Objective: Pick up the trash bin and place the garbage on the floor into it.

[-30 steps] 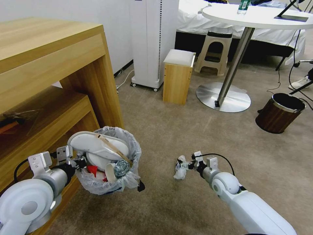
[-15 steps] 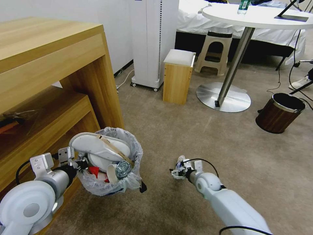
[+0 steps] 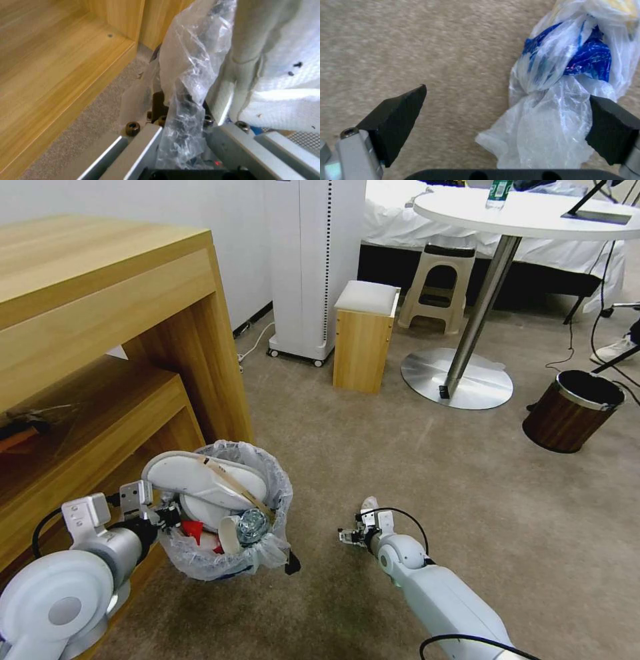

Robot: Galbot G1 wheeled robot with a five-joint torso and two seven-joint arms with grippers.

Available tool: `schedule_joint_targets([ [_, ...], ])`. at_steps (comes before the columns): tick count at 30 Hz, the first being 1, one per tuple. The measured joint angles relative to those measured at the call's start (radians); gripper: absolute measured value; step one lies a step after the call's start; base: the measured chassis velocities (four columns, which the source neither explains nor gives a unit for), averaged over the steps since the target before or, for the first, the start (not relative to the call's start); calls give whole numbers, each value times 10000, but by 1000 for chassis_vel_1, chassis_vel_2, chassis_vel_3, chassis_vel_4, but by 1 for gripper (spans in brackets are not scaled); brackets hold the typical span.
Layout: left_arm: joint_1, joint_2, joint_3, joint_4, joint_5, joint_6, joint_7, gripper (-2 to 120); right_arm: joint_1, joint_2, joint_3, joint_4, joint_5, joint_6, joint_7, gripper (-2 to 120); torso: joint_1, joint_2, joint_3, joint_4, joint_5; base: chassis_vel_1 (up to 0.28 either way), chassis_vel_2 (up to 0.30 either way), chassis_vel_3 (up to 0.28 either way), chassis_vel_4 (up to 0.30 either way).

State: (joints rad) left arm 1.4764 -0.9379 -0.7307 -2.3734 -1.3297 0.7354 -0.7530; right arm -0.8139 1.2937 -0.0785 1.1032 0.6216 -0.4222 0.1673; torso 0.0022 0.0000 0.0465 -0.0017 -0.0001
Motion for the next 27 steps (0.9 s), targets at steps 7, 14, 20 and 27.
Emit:
schedule_joint_targets([
  [7, 5, 6, -10, -9, 2, 0, 7, 0, -21, -98, 54, 129, -37, -33, 216, 100, 0, 0, 0, 0, 1, 0, 0, 0, 0],
  [14, 7, -2, -11, -10, 18, 0, 10, 0, -23, -172, 90, 187, -110, -47, 283, 95, 0, 0, 0, 0, 1, 0, 0, 0, 0],
  [20, 28, -20, -9, -10, 102, 0, 47, 0, 51, -122, 122, -64, -264, -142, 282, 72, -1, 0, 0, 0, 1, 0, 0, 0, 0],
  [27, 8, 27, 1, 1, 101, 0, 52, 0, 72, -163, 160, -100, -277, -432, 312, 48, -1, 0, 0, 0, 1, 0, 0, 0, 0],
])
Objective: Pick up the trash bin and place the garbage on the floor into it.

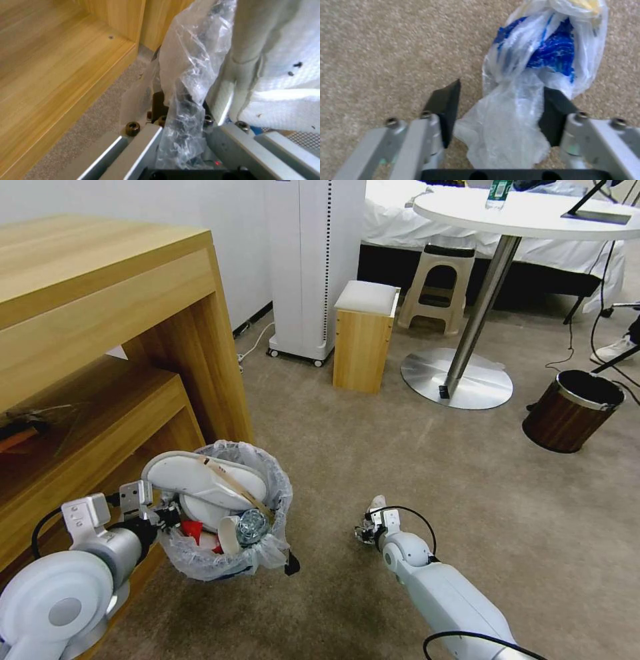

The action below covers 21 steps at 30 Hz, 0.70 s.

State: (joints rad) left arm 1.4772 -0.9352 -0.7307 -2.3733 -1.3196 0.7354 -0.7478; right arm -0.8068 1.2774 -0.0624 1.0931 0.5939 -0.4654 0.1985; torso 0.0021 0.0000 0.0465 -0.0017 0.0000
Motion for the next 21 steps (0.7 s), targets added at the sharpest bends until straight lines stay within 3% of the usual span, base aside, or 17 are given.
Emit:
schedule_joint_targets([
  [13, -61, -12, 49, 43, -2, 0, 1, 0, -124, -324, 63, 159, -59, -155, -1, 0, 0, 0, 0, 0, 1, 0, 0, 0, 0],
  [21, -107, -23, 79, 109, -1, 0, 0, 0, -309, -708, 108, 567, -92, -135, 22, 0, 0, 0, 0, 0, 1, 0, 0, 0, 0],
])
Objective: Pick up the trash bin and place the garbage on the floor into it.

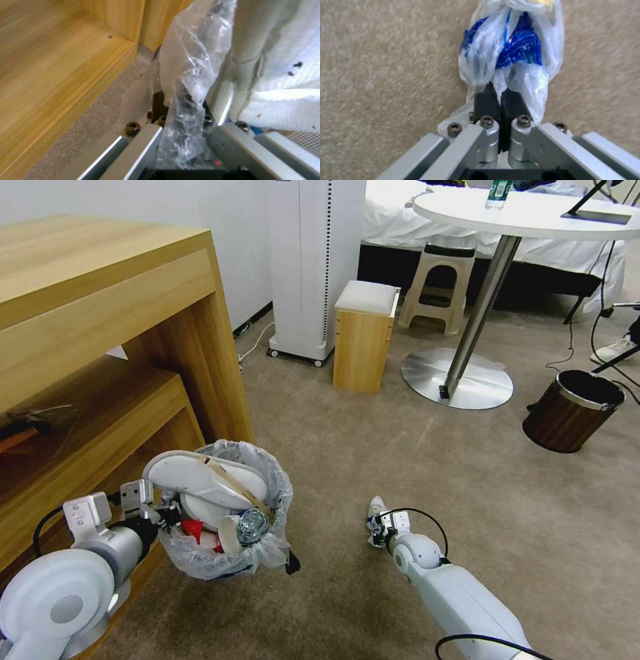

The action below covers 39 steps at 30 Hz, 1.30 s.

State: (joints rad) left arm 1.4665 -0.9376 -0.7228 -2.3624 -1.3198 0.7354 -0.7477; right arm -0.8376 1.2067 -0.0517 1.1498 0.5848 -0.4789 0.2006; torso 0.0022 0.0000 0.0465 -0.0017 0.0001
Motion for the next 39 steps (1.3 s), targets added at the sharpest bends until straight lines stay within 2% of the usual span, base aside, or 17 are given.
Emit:
schedule_joint_targets([
  [2, -10, 0, 2, 12, 1, 0, 0, 0, -26, -65, 12, 79, -77, 131, -17, 0, 0, 0, 0, 0, 0, 0, 0, 0, 0],
  [4, -40, 21, 5, 44, 2, 0, 1, 0, -83, -344, 87, 367, -611, 1263, -515, 0, 0, 0, 0, -1, 1, 0, 0, 0, 0],
  [6, -42, 29, 6, 47, 0, 0, 2, 0, -83, -405, 116, 424, -725, 1629, -707, 0, 0, 0, 0, -1, 0, 0, 0, 0, 0],
  [7, -50, 41, 20, 57, -13, 0, 6, 0, -70, -559, 184, 581, -964, 2797, -1301, 0, 0, 0, 0, -1, 0, 0, 0, 0, 0],
  [8, -50, 41, 20, 57, -13, 0, 6, 0, -70, -559, 184, 581, -964, 2797, -1301, 0, 0, 0, 0, -1, 0, 0, 0, 0, 0],
  [10, -69, 48, 113, 84, -38, 0, 14, 0, 60, -813, 332, 1070, -1078, 4837, -2627, 0, 0, 0, 0, -1, -1, 0, 0, 0, 0],
  [11, -69, 48, 113, 84, -38, 0, 14, 0, 60, -813, 332, 1070, -1078, 4837, -2627, 0, 0, 0, 0, -1, -1, 0, 0, 0, 0],
  [16, -180, 19, 297, 147, -122, -1, 21, 0, 542, -1079, 368, 2260, 138, 7052, -4897, 0, 0, 0, 0, -1, -2, 0, 0, 0, 0],
  [18, -184, 17, 314, 148, -139, 0, 21, 0, 603, -1078, 346, 2342, 283, 7150, -5021, 0, 0, 0, 0, -1, -2, 0, 0, 0, 0],
  [20, -177, 5, 420, 149, -204, -1, 101, 0, 1138, -970, 115, 2805, 1467, 7735, -6325, 0, 0, 0, 0, 1, -2, 0, 0, 0, 0],
  [21, -177, 5, 420, 149, -204, -1, 101, 0, 1138, -970, 115, 2805, 1467, 7735, -6325, 0, 0, 0, 0, 1, -2, 0, 0, 0, 0],
  [23, -196, -12, 494, 136, -258, -1, 149, 0, 1553, -858, -299, 3037, 2538, 7993, -7719, 0, 0, 0, 0, 2, -2, 0, 0, 0, 0],
  [25, -204, -12, 500, 137, -261, 0, 150, 0, 1605, -855, -371, 3078, 2683, 8002, -7925, 0, 0, 0, 0, 3, -2, 0, 0, 0, 0],
  [27, -240, 35, 494, 198, -258, -1, 149, 0, 1837, -922, -761, 3376, 3387, 7933, -9032, 0, 0, 0, 0, 2, -1, 0, 0, 0, 0],
  [29, -240, 57, 473, 226, -255, -1, 147, 0, 1865, -994, -825, 3491, 3498, 7838, -9264, 0, 0, 0, 0, 2, -1, 0, 0, 0, 0],
  [36, -249, 110, 370, 344, -194, -1, 143, 0, 1919, -2056, -922, 4521, 3713, 6371, -10044, 0, 0, 0, -1, -3, -1, 0, 0, 0, 0],
  [39, -280, -8, 501, 348, -102, -1, 143, 0, 2191, -2415, -1083, 4501, 3645, 5617, -10969, 0, 0, 0, -1, -2, -1, 0, 0, 0, 0],
])
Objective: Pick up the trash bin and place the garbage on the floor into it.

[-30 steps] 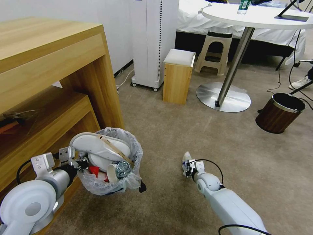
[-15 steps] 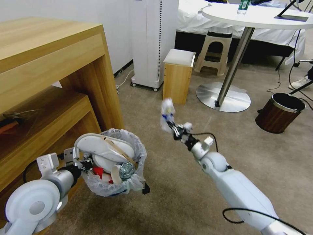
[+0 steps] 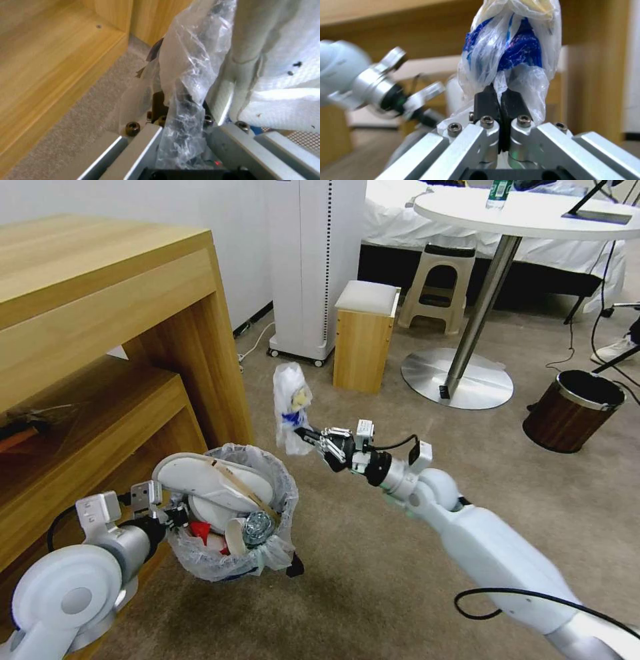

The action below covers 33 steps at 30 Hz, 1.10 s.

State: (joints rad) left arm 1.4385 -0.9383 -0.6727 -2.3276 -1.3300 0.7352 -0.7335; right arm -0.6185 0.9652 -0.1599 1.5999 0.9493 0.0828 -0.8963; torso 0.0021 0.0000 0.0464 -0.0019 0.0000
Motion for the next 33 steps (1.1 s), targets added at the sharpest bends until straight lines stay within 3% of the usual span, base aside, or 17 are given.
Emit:
schedule_joint_targets([
  [6, -7, -108, 95, -39, 90, 0, 0, 0, 695, 159, -530, -906, -176, -141, -1307, 0, 0, 0, 0, 0, 1, 0, 0, 0, 0],
  [14, 105, -47, -103, -148, 94, 2, -1, 0, 1669, 1057, -1225, -2115, -229, 114, -1964, 0, 0, 0, 1, 4, 0, 0, 0, 0, 0],
  [25, 46, -140, -38, -144, 109, 2, 0, 0, 2422, 1559, -1583, -2718, -1134, -342, -3106, 0, 0, 0, 1, 1, -1, 0, 0, 0, 0],
  [33, 102, -135, -88, -211, 119, 3, 0, 0, 2394, 1729, -1612, -2903, -1391, -244, -3023, 3, 0, 0, 1, 2, 0, 0, 0, 0, 0],
])
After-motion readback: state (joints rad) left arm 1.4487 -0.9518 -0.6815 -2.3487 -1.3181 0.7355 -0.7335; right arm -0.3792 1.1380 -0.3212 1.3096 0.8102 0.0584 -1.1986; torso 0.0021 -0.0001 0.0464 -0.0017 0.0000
